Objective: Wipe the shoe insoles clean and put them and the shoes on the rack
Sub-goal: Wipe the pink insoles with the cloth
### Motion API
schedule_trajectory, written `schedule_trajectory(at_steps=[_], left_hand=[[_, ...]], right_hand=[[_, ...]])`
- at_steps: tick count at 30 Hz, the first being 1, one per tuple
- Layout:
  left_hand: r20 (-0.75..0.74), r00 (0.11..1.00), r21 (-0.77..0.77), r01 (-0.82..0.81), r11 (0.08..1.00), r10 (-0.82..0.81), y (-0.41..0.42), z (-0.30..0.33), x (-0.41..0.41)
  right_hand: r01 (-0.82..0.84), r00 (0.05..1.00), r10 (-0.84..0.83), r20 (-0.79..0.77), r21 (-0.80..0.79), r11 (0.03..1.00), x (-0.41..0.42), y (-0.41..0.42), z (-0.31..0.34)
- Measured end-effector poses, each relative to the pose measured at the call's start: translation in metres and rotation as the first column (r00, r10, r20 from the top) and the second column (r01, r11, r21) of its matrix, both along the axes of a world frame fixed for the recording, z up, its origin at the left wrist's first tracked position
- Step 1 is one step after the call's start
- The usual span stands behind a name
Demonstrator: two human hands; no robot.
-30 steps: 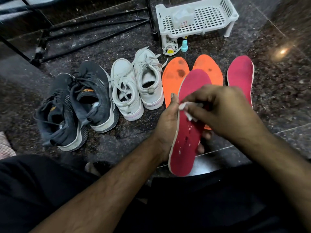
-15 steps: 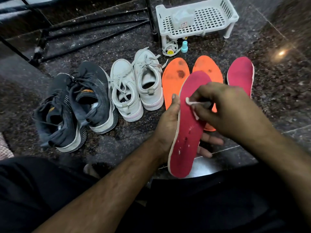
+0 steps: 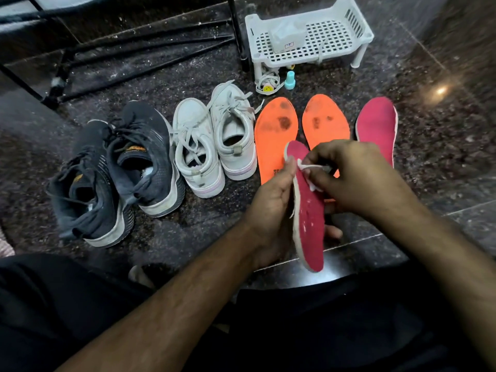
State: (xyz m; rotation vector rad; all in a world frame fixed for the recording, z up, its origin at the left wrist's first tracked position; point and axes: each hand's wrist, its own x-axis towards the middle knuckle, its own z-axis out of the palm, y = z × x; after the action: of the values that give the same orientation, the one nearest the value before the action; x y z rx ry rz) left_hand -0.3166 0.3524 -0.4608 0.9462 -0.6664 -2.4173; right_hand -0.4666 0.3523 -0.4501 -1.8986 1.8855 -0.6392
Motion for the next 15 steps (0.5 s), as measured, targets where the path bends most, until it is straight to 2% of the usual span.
schedule_trajectory(at_steps=[2,4,7,9,11,15], left_hand=[[0.029,0.997,0.013,-0.066,0.998,0.065,-0.003,-0.001,-0.002],[0.022,0.992,0.095,-0.125,0.988,0.124,-0.008,0.0,0.001],[0.058,0.99,0.115,-0.132,0.985,0.126,-0.013,0.001,0.007],[0.025,0.992,0.128,-0.126,0.984,0.124,-0.014,0.003,0.007],[-0.003,0.997,0.134,-0.081,0.988,0.082,-0.014,0.002,0.006],[-0.017,0.998,0.0,0.061,0.998,-0.061,-0.011,-0.002,0.008]], right_hand=[[-0.024,0.999,0.024,0.049,0.014,1.0,0.007,0.003,0.003],[-0.118,0.988,0.115,0.107,0.018,0.993,0.017,0.016,0.013],[-0.311,0.939,0.303,0.159,0.022,0.95,0.028,0.033,0.025],[-0.358,0.922,0.355,0.155,-0.007,0.934,0.028,0.034,0.026],[-0.327,0.939,0.328,0.102,-0.027,0.945,0.02,0.025,0.023],[-0.091,0.995,0.094,0.044,-0.068,0.994,-0.001,0.004,0.015]])
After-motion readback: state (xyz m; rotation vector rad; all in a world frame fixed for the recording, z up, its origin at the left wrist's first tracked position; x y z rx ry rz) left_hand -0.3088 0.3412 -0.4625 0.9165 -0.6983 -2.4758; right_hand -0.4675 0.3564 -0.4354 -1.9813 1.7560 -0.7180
